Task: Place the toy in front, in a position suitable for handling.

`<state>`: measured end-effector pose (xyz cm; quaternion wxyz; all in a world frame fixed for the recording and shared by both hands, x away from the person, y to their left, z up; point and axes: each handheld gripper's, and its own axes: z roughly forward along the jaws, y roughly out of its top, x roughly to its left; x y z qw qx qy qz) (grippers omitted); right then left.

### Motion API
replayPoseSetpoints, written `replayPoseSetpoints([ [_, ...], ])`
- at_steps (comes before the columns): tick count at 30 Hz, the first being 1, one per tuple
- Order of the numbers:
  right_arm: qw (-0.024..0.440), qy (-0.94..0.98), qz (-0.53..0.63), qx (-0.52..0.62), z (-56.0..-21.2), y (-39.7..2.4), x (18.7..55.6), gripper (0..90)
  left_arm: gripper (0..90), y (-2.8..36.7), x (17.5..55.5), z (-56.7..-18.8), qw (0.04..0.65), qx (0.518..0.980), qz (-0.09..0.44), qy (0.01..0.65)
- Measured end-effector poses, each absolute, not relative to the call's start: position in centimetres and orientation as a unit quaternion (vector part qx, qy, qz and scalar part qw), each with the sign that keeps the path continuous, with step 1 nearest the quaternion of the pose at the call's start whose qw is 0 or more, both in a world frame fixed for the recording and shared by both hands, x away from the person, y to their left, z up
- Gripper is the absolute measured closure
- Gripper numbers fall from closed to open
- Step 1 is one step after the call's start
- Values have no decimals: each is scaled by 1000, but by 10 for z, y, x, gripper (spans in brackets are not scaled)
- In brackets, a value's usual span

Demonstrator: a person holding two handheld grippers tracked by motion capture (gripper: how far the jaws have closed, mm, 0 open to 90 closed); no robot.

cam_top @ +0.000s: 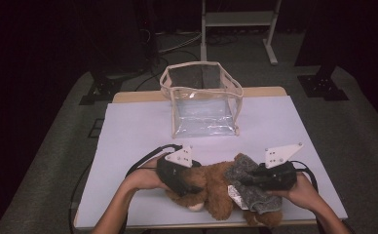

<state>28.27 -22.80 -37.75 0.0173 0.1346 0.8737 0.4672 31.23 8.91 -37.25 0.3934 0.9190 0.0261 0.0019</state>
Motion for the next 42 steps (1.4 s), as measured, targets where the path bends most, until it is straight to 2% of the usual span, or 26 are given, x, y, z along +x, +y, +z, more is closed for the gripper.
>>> replayPoseSetpoints([
  [8, 17, 876, 464, 133, -377, -226, 283, 785, 140, 76, 316, -380, 356, 934, 2, 30],
  [14, 18, 876, 463, 133, -378, -225, 285, 785, 148, 66, 321, -389, 344, 938, -24, 33],
  [20, 17, 874, 467, 136, -379, -224, 289, 783, 307, 65, 321, -389, 343, 937, -25, 60],
  [24, 15, 869, 473, 144, -380, -227, 293, 782, 444, 67, 322, -382, 349, 936, 3, 50],
  [27, 21, 863, 480, 157, -380, -230, 298, 780, 514, 72, 329, -375, 355, 933, 20, 51],
  [36, 24, 855, 491, 167, -373, -221, 330, 776, 537, 80, 343, -369, 356, 932, 35, 58],
  [42, 21, 859, 486, 158, -363, -215, 334, 771, 564, 89, 341, -368, 367, 927, 43, 59],
])
